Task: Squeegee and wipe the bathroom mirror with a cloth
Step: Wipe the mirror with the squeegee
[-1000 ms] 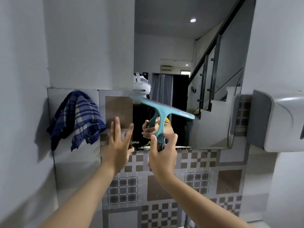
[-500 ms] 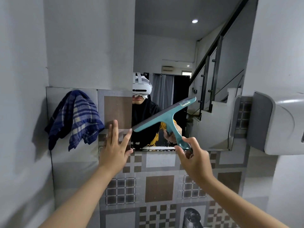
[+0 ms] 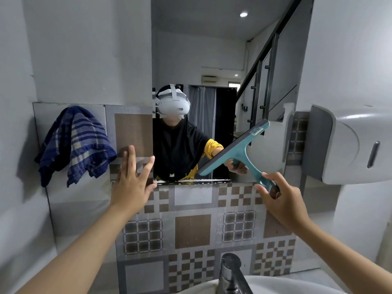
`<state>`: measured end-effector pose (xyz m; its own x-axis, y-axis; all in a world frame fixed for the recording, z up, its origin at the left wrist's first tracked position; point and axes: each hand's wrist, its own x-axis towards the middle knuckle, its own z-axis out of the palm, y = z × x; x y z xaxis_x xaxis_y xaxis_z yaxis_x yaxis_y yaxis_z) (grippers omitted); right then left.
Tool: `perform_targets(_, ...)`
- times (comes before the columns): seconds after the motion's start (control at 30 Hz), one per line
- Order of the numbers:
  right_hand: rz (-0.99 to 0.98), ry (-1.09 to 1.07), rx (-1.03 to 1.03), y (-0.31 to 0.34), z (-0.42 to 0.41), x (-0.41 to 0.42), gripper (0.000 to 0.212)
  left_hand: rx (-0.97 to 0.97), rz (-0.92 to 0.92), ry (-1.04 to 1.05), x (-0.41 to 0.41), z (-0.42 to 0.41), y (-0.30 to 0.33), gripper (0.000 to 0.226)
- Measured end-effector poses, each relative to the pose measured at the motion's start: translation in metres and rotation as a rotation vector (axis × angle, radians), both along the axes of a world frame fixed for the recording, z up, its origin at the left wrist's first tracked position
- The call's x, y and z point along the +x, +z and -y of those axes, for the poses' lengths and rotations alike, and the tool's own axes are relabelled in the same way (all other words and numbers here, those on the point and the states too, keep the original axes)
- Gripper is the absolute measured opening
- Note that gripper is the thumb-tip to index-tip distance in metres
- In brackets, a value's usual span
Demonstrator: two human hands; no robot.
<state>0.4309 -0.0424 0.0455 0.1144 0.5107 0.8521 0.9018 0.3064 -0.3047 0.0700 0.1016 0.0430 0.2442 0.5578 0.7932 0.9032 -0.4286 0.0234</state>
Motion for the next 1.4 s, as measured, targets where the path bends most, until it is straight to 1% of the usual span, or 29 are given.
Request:
perform_targets(0.07,-0.042,0.002,0.001,-0.005,0.007,0.012,0.035,-0.008,0.003,-0.002,0.001,0.001,0.000,0.077)
perform_targets(0.13,-0.094,0.024,0.019,-0.011,0.012,0.023,0.050,-0.014,0.004,-0.002,0.001,0.001,0.000,0.076)
perform_targets(0.17,-0.118,0.014,0.020,-0.016,0.013,0.028,0.051,-0.016,0.003,0.000,0.001,0.001,0.000,0.076)
perform_targets(0.27,-0.216,-0.018,-0.019,-0.029,0.018,0.032,0.027,-0.026,0.005,0.004,0.001,0.000,0.000,0.075)
perform_targets(0.3,-0.260,-0.024,-0.039,-0.034,0.018,0.030,0.023,-0.029,0.005,0.005,0.001,0.000,0.000,0.075)
perform_targets(0.43,-0.490,0.044,-0.102,-0.051,0.018,0.008,0.019,-0.034,0.002,0.006,0.001,0.001,0.001,0.073)
perform_targets(0.63,-0.851,0.151,-0.105,-0.061,0.012,-0.049,0.013,-0.045,0.002,0.011,0.002,0.001,0.001,0.073)
perform_targets(0.83,-1.127,0.178,-0.088,-0.046,0.005,-0.102,0.011,-0.063,0.014,0.003,0.002,0.002,0.002,0.071)
perform_targets(0.97,-1.293,0.217,-0.091,-0.033,0.001,-0.130,0.017,-0.034,-0.003,-0.007,0.003,0.005,0.004,0.072)
perform_targets(1.13,-1.410,0.272,-0.083,-0.022,-0.004,-0.159,0.018,-0.004,-0.038,0.010,0.002,0.011,0.008,0.074)
perform_targets(1.2,-1.424,0.312,-0.101,-0.020,-0.003,-0.170,0.018,0.001,-0.056,0.026,0.001,0.014,0.011,0.076)
perform_targets(1.27,-1.395,0.336,-0.133,-0.023,-0.004,-0.184,0.016,-0.003,-0.084,0.043,-0.003,0.016,0.015,0.081)
perform_targets(1.4,-1.258,0.424,-0.178,-0.034,-0.004,-0.223,0.017,-0.030,-0.143,0.062,-0.015,0.019,0.025,0.088)
